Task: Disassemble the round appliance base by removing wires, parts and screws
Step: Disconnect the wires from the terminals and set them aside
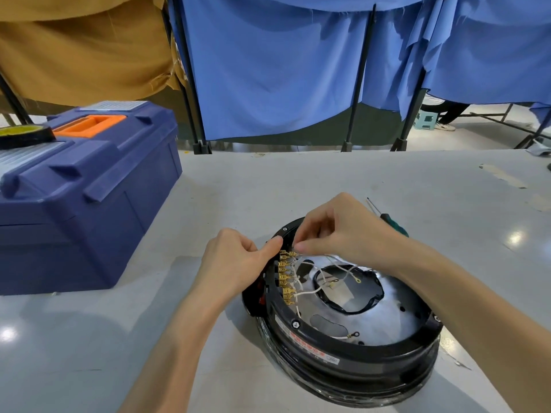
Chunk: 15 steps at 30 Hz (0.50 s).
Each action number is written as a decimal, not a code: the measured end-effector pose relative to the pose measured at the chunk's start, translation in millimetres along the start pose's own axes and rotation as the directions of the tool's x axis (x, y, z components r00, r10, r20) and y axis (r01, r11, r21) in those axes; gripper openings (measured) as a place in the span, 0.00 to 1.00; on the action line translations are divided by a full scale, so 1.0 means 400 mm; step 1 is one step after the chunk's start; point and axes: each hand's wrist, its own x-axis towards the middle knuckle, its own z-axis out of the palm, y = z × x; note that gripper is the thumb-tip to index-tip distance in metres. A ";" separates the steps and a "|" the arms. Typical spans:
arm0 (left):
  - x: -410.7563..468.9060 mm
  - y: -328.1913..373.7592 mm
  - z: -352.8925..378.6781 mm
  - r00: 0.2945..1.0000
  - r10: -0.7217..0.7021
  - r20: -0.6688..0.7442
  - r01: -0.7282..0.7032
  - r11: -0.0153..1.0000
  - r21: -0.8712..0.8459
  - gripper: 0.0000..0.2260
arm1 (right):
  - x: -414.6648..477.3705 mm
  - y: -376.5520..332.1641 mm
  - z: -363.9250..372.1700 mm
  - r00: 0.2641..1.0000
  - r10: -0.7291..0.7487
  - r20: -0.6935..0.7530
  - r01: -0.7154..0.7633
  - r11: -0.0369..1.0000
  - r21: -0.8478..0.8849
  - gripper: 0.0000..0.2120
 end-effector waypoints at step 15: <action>-0.017 -0.004 0.023 0.995 0.056 -0.079 -0.057 0.998 -0.013 0.29 | 0.023 -0.026 0.048 0.949 0.227 0.218 -0.224 0.974 -0.035 0.05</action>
